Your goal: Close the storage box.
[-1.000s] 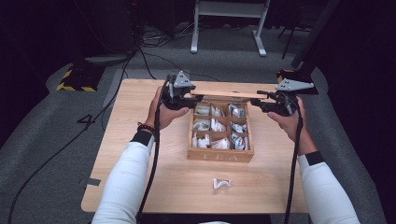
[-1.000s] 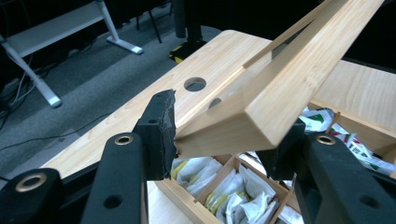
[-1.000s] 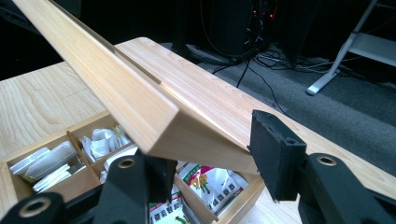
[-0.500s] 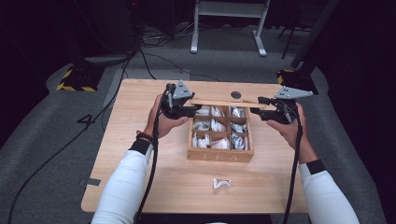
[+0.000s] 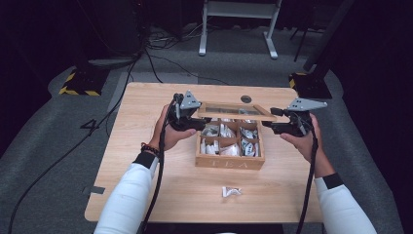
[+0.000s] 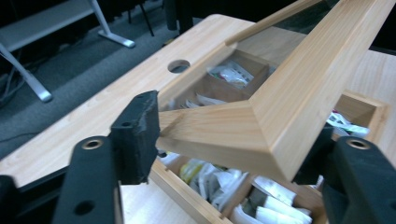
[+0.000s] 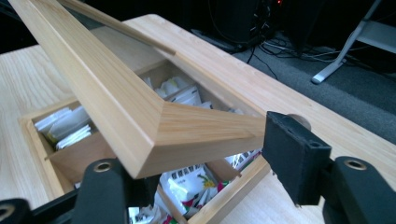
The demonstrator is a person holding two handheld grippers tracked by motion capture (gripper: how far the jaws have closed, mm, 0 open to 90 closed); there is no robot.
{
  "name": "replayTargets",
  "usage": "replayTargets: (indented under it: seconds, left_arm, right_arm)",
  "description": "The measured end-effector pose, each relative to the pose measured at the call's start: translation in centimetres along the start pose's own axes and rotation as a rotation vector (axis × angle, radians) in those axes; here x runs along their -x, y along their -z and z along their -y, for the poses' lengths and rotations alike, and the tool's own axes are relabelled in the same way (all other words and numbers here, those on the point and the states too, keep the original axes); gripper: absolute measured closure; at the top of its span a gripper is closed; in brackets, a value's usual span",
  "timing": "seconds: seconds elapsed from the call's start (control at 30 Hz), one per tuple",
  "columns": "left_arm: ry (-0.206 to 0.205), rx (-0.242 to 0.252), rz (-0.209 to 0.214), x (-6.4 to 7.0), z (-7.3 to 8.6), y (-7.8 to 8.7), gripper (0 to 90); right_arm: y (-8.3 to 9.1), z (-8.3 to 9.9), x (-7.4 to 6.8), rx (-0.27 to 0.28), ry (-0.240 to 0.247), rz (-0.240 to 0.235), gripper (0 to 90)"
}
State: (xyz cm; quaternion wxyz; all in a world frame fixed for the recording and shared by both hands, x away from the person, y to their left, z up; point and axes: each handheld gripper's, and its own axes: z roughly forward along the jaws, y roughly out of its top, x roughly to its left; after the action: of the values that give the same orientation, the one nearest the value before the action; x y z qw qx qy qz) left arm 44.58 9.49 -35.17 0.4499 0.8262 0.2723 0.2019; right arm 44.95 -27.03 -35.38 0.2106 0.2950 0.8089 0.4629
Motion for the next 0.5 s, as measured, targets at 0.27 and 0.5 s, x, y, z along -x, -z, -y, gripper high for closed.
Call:
replayTargets:
  seconds: [0.27,0.5]
  left_arm:
    - [-0.022,-0.027,-0.004,0.8,0.3,-0.1,31.6]
    - [-0.067,-0.055,0.011,1.7,1.0,-0.3,26.8]
  right_arm:
    - [-0.1,0.8,-0.3,-0.013,0.004,0.007,34.6]
    - [-0.3,1.9,-0.8,-0.041,0.032,-0.005,31.8]
